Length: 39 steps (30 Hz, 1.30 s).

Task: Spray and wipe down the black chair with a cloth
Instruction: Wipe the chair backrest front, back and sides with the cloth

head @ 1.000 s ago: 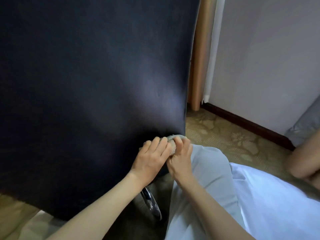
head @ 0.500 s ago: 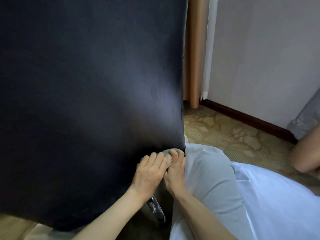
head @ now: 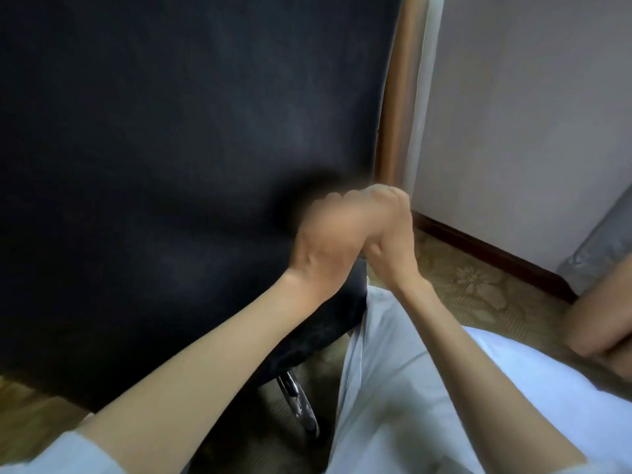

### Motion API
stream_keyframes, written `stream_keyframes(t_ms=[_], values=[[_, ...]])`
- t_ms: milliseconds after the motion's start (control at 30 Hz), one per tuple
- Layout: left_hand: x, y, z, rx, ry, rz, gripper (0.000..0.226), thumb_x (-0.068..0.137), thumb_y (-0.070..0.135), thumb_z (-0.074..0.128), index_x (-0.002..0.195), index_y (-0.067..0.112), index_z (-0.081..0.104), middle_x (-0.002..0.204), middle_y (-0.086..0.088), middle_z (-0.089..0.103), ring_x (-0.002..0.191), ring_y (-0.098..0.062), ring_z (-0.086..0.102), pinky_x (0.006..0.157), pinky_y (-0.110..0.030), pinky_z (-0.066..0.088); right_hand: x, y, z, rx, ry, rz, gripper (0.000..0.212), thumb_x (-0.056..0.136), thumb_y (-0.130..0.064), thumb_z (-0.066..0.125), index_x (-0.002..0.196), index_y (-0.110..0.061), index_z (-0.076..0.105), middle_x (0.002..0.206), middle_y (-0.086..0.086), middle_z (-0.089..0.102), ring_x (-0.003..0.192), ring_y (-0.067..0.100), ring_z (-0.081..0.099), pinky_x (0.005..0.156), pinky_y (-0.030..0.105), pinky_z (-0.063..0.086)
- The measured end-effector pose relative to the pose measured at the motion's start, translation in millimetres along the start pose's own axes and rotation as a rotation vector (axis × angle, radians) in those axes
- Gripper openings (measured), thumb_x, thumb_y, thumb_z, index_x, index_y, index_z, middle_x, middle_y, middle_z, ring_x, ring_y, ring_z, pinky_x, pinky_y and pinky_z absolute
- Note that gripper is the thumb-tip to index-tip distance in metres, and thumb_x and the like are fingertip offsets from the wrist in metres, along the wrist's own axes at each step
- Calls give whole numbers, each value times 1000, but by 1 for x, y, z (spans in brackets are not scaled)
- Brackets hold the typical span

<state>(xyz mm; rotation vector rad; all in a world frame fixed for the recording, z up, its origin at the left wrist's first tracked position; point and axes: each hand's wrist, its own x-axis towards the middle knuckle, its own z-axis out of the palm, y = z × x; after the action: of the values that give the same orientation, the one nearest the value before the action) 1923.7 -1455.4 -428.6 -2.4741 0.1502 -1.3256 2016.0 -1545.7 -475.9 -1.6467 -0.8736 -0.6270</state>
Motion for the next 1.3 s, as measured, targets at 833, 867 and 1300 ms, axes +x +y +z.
stream_keyframes(t_ms=[833,867,1300], values=[[-101,1,16,-85,-121,-17,18,91,12,57,108,11,63,98,-6,65,78,-21,57,67,-33,44,-87,-6,47,-7,-25,253,33,72,-10,56,105,-8,57,117,1,52,109,20,48,94,43,41],[-96,-7,3,-81,-106,-31,19,90,13,59,109,11,62,102,-7,66,81,-22,58,69,-33,43,-76,-17,44,-15,-32,212,38,69,-7,59,107,-8,58,119,2,51,111,20,48,96,39,40],[-27,-123,-199,312,191,-186,34,83,22,73,113,12,62,115,-6,63,95,-25,57,78,-37,40,46,-234,39,-73,97,-319,47,76,-12,60,123,-19,63,128,14,49,108,30,46,78,25,39]])
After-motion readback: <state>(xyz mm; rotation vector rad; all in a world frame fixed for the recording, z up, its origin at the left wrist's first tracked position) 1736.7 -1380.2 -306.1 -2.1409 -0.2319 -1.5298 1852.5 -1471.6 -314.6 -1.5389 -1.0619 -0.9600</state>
